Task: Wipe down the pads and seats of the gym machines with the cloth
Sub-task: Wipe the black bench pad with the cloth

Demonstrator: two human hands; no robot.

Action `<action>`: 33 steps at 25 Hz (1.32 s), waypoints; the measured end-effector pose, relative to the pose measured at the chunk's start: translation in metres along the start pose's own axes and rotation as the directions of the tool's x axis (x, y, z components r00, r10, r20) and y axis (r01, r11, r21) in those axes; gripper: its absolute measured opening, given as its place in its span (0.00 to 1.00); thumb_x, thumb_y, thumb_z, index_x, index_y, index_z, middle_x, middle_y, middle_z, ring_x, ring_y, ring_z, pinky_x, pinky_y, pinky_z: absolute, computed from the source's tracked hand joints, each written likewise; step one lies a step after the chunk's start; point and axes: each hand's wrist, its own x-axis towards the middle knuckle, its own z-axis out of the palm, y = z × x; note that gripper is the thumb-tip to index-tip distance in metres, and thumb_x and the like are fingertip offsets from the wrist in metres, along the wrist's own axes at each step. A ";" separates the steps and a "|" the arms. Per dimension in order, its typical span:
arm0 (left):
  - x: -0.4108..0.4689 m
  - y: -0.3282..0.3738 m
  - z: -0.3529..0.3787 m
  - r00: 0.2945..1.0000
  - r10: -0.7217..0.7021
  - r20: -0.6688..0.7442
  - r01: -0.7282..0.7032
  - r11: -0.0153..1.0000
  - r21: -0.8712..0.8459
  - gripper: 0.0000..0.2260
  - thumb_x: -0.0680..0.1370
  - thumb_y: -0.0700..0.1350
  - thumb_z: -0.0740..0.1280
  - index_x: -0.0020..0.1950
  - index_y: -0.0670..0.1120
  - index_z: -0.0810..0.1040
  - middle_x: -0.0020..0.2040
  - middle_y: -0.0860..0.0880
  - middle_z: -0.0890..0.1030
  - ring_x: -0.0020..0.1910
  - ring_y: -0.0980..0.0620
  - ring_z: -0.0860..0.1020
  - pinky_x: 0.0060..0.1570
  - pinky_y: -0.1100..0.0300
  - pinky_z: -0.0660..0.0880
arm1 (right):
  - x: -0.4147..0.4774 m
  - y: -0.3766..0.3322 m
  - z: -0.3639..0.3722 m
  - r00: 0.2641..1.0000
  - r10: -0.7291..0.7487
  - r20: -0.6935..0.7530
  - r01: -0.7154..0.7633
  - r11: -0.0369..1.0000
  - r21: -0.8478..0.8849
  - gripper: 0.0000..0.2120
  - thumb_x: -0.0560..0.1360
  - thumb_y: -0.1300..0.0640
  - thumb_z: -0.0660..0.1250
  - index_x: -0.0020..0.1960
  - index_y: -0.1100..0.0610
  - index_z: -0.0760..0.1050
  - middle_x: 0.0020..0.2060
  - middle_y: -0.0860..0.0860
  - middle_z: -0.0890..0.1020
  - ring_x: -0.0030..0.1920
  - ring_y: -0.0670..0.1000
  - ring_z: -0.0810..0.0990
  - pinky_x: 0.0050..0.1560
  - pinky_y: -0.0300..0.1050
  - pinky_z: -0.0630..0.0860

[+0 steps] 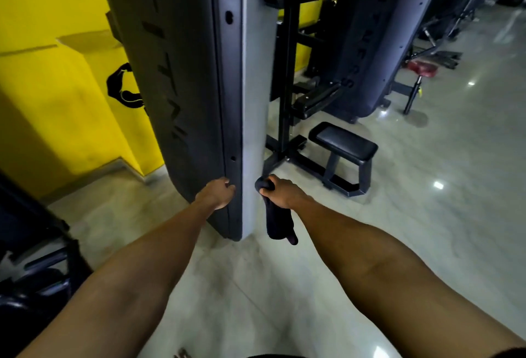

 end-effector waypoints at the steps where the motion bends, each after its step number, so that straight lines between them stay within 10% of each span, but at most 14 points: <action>1: -0.007 0.022 0.013 1.000 0.013 0.013 -0.013 1.000 0.008 0.24 0.83 0.55 0.58 0.76 0.48 0.68 0.75 0.43 0.70 0.73 0.39 0.69 0.71 0.47 0.67 | -0.010 0.024 -0.008 1.000 0.004 -0.012 -0.004 1.000 0.006 0.29 0.81 0.39 0.60 0.78 0.48 0.61 0.71 0.59 0.74 0.69 0.62 0.74 0.66 0.55 0.72; 18: -0.027 0.254 0.087 0.959 0.282 0.026 -0.283 0.953 0.108 0.25 0.80 0.58 0.59 0.73 0.48 0.71 0.73 0.41 0.72 0.69 0.40 0.72 0.67 0.46 0.71 | -0.074 0.209 -0.113 0.970 0.081 -0.231 -0.056 0.992 0.113 0.24 0.79 0.38 0.61 0.72 0.44 0.65 0.67 0.57 0.77 0.65 0.64 0.76 0.63 0.64 0.75; 33: 0.164 0.347 0.108 0.937 0.332 0.110 -0.345 0.929 0.135 0.23 0.82 0.55 0.60 0.75 0.47 0.69 0.73 0.41 0.72 0.71 0.39 0.71 0.68 0.43 0.70 | 0.086 0.256 -0.193 0.951 0.168 -0.261 -0.121 0.975 0.187 0.23 0.81 0.41 0.62 0.74 0.46 0.65 0.68 0.57 0.75 0.65 0.63 0.76 0.62 0.60 0.76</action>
